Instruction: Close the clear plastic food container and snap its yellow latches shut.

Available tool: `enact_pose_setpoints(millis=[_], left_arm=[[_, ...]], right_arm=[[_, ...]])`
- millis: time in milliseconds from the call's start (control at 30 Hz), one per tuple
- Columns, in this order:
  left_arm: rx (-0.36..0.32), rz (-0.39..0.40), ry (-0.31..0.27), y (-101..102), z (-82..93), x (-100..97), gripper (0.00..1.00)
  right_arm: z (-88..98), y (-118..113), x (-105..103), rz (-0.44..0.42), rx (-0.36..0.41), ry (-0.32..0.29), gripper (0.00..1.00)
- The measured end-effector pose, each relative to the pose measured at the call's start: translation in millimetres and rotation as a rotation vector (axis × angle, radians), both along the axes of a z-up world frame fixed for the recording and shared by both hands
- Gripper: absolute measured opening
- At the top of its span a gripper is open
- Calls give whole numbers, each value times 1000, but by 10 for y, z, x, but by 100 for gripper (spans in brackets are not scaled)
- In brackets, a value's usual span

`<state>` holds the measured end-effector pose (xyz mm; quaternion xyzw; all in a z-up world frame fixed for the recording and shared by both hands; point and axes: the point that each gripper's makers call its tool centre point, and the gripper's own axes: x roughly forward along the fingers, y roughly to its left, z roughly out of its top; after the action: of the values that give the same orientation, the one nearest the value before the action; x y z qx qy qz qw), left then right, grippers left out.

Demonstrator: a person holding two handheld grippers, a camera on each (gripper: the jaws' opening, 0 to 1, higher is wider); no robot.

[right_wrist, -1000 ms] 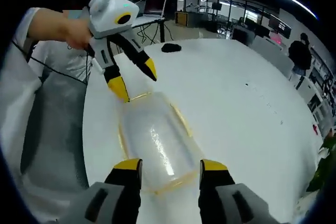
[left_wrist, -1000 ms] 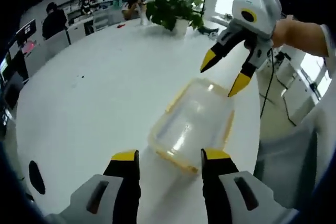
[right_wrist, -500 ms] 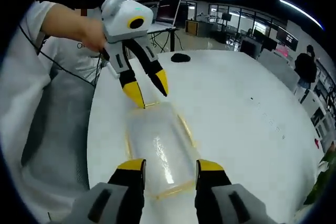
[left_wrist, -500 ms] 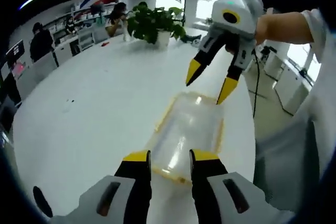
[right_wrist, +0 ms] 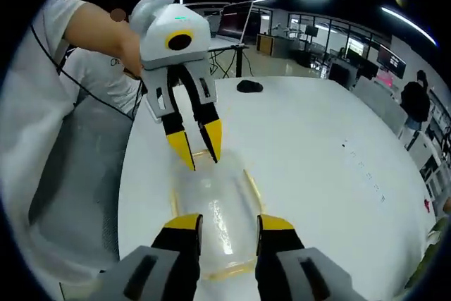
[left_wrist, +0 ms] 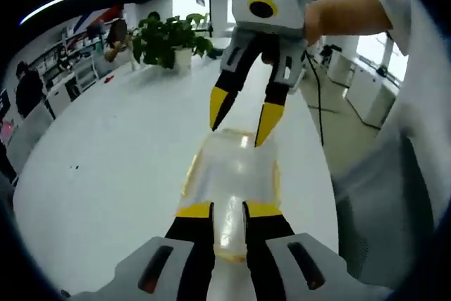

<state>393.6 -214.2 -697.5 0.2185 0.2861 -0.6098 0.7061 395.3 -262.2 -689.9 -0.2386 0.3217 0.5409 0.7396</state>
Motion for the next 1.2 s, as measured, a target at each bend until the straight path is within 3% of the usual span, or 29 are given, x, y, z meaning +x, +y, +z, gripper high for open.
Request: enact_pose_setpoints(millis=[300,400,467,900,1100,1200], left_arm=[[0,-75,-15,-176,-2,-82,14],[5,-90,0,-229,-32,-124,20],[25,-125,-31,-238,-62,-131,19],[57,-132,-16,-272,-166,-166,20],[77,-133,-13,-272,-217,-207,32],[77,-125,-1,-289,-218,-230,45]], right_arm=[[-18,110,-30,62,-15,-16,27],[-49,141,-6,76,-28,-22,26],[-66,166,11,82,-25,-23,26],[-167,292,-2,132,-47,-7,27],[-206,297,22,149,-67,5,28],[-242,301,57,147,-76,8,34]])
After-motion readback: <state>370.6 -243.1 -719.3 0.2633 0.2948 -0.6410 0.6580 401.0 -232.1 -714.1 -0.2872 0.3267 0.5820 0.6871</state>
